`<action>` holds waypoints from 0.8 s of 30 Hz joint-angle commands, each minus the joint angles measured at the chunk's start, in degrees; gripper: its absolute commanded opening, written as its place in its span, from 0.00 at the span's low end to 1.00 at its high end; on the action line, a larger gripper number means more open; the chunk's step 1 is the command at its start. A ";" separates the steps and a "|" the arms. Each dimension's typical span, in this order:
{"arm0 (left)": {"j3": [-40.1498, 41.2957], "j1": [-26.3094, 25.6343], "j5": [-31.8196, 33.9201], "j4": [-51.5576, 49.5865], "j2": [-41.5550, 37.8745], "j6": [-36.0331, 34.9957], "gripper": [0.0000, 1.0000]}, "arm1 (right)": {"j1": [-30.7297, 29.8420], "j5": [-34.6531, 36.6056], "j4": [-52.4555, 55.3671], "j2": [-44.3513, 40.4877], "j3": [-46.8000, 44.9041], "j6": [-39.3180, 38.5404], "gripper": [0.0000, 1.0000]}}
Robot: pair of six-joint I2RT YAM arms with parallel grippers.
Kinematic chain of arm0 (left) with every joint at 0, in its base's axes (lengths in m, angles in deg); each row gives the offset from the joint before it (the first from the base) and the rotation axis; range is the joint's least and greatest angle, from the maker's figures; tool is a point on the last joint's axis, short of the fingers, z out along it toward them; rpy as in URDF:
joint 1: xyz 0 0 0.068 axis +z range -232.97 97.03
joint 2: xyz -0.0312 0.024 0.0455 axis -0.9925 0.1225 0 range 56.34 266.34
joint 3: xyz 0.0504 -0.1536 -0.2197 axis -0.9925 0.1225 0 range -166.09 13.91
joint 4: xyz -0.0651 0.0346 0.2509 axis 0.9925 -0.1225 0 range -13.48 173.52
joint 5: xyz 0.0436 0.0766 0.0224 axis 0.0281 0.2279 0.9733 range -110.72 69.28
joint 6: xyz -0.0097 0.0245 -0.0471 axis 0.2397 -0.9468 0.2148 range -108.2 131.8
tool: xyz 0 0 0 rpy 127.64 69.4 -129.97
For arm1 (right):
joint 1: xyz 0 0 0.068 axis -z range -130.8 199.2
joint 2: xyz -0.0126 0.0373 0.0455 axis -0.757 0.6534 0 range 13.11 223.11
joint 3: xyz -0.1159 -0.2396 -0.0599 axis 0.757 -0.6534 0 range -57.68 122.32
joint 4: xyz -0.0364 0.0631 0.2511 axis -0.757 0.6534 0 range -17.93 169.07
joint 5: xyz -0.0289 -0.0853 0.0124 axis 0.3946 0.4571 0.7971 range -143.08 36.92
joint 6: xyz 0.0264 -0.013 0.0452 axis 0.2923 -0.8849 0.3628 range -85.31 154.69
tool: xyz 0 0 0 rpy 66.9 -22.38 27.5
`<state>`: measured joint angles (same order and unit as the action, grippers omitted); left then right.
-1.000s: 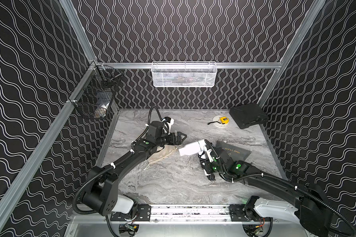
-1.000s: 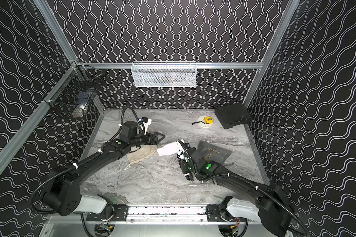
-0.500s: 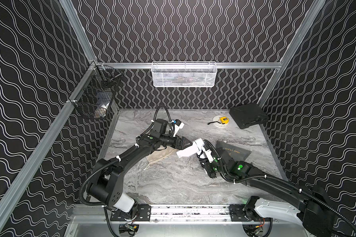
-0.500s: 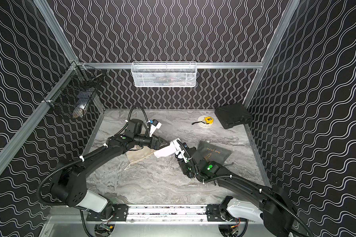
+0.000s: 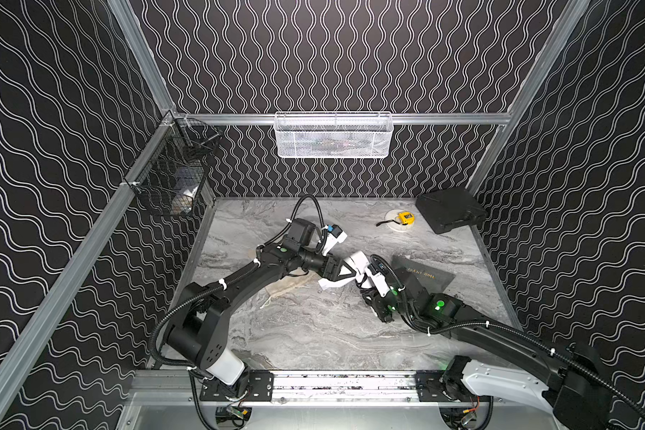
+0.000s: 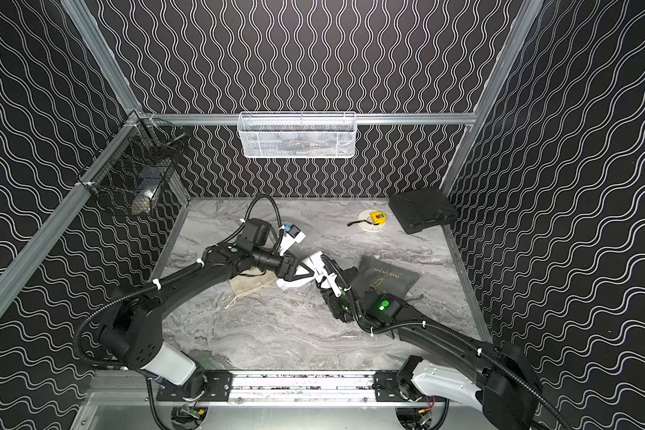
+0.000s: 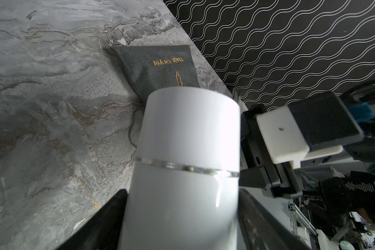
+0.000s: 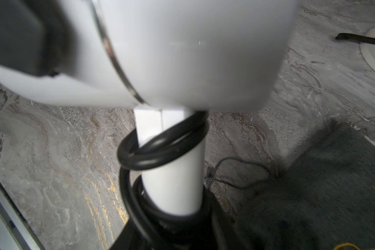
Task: Pack away hair dryers
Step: Fold the hair dryer.
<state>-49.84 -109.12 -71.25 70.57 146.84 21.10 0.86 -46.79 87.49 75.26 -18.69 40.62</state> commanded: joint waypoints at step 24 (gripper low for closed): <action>8.05 -3.05 -0.28 14.56 -4.28 9.83 0.17 | -0.53 -5.70 -16.08 -4.30 -2.41 11.26 0.09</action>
<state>-43.50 -111.43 -70.33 78.68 143.45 25.73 0.51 -49.92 87.53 71.64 -21.36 46.28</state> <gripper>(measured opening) 0.664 0.343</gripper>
